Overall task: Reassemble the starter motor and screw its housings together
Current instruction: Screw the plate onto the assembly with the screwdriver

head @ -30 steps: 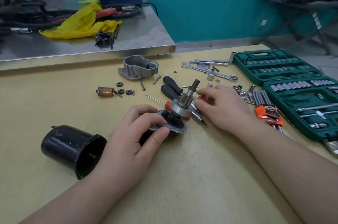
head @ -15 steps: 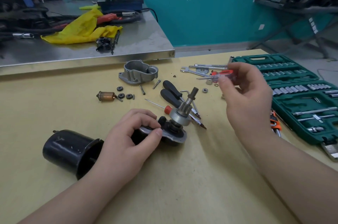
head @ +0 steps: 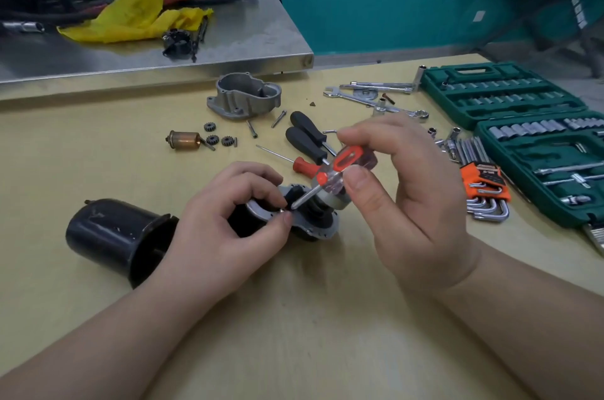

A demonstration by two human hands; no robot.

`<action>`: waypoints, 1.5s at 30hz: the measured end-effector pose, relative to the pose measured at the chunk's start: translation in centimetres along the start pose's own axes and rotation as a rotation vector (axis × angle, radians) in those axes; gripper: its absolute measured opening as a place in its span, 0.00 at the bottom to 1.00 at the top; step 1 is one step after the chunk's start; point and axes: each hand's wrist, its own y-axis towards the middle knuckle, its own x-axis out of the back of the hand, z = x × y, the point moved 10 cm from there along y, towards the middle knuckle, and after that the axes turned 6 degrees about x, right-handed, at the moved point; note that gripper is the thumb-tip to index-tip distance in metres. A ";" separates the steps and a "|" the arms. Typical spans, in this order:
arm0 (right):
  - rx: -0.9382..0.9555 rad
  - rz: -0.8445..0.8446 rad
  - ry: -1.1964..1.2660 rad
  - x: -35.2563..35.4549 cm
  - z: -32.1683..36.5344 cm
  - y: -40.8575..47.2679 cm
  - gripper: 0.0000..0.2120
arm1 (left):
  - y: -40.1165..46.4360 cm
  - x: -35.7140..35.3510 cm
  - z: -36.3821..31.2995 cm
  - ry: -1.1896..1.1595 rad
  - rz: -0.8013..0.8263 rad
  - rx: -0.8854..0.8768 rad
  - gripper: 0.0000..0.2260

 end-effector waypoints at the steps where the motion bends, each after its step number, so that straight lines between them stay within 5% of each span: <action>1: -0.009 0.004 -0.007 -0.1 -0.1 0.0 0.11 | 0.0 0.0 0.0 -0.006 -0.005 0.003 0.04; 45: -0.049 0.102 -0.012 -1.6 -0.6 -0.2 0.16 | -0.2 -0.2 -0.1 -0.069 -0.009 -0.073 0.05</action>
